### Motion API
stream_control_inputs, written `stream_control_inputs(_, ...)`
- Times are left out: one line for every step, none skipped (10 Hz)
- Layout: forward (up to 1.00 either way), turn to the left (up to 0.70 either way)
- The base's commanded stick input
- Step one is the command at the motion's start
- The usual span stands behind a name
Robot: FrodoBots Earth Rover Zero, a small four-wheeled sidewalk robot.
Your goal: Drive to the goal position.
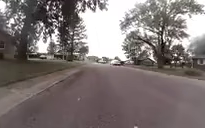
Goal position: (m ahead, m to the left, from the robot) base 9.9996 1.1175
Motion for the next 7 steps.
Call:
stream_control_inputs(0.70, 0.00)
stream_control_inputs(0.70, 0.00)
stream_control_inputs(0.70, 0.00)
stream_control_inputs(0.70, 0.00)
stream_control_inputs(0.70, 0.00)
stream_control_inputs(0.70, 0.00)
stream_control_inputs(0.70, 0.00)
